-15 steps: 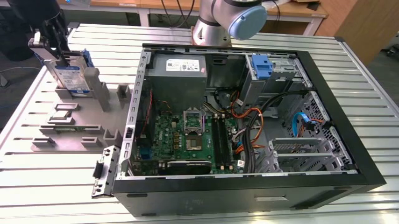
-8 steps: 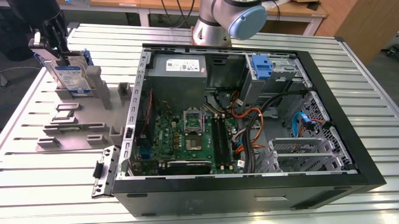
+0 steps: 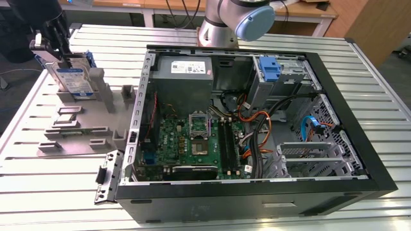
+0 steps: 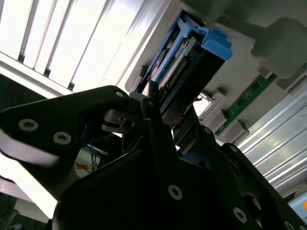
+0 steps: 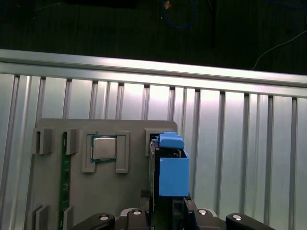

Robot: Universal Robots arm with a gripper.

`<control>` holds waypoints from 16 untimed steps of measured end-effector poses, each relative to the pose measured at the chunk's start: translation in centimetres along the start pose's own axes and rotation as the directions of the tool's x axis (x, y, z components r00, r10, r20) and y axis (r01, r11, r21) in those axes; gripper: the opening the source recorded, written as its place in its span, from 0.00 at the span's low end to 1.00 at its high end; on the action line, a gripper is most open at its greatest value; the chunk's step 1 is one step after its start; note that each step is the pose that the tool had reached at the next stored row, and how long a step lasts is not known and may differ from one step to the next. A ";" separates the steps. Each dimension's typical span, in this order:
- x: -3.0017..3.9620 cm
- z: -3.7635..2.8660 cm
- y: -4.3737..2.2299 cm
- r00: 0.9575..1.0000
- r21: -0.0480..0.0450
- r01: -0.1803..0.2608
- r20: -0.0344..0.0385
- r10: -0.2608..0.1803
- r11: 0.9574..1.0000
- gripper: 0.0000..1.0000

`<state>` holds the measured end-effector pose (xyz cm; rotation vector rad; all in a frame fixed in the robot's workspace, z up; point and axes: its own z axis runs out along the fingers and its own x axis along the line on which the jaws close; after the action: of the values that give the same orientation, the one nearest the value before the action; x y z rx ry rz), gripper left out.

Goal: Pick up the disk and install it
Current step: 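Pick up the disk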

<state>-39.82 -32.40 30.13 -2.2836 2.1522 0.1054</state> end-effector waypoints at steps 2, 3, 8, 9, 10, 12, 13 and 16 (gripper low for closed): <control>0.01 0.00 -0.01 1.000 0.000 0.000 0.000 0.000 1.000 0.36; 0.02 0.01 -0.01 1.000 0.000 -0.008 0.000 0.008 1.000 0.36; 0.02 0.12 -0.01 0.995 0.004 -0.097 0.004 0.097 0.995 0.36; 0.02 0.14 -0.01 0.993 0.005 -0.115 0.005 0.115 0.993 0.36; 0.02 0.16 -0.01 0.991 0.006 -0.132 0.006 0.132 0.991 0.36; 0.02 0.17 -0.01 0.990 0.006 -0.138 0.007 0.138 0.990 0.36; 0.02 0.17 -0.01 0.990 0.006 -0.139 0.007 0.139 0.990 0.36; 0.02 0.19 -0.02 0.986 0.007 -0.166 0.008 0.166 0.986 0.36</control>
<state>-39.80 -32.42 29.94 -2.0919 2.3319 0.1047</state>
